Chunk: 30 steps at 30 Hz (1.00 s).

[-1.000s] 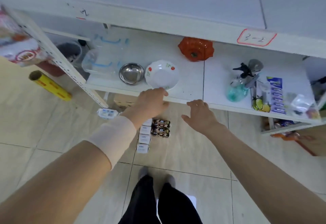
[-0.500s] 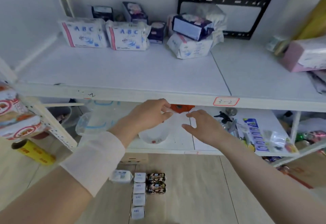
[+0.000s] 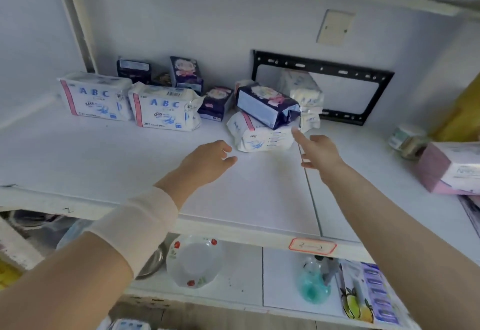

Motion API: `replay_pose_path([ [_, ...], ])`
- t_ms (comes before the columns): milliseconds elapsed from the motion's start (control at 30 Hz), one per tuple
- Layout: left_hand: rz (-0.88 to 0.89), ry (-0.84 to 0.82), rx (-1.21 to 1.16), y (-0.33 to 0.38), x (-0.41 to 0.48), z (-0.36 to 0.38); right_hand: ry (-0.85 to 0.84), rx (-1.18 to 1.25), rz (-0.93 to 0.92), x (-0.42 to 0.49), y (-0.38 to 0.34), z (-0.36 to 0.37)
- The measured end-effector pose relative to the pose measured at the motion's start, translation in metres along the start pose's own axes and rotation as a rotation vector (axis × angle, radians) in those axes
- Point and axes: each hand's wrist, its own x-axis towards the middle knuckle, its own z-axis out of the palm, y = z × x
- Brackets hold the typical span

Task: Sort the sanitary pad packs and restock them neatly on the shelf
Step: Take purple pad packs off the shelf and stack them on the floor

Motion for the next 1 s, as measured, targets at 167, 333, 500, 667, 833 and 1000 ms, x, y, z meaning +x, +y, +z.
replay_pose_path([
  [167,-0.018,0.091,-0.001,0.002,0.037,-0.010,0.018,0.098,0.106,0.047,-0.040,0.019],
  [333,-0.009,0.131,0.047,-0.003,0.056,-0.025,-0.026,0.289,0.238,0.062,-0.062,0.032],
  [500,0.054,0.234,0.063,-0.013,0.085,-0.040,-0.056,0.337,0.253,0.075,-0.058,0.047],
  [667,0.045,0.345,0.037,-0.019,0.129,-0.056,-0.106,0.453,0.250,0.083,-0.054,0.046],
  [833,-0.025,0.456,0.057,-0.036,0.168,-0.072,-0.150,0.463,0.261,0.090,-0.054,0.036],
  [1000,-0.193,0.507,0.067,-0.059,0.203,-0.087,-0.143,0.455,0.248,0.097,-0.055,0.035],
])
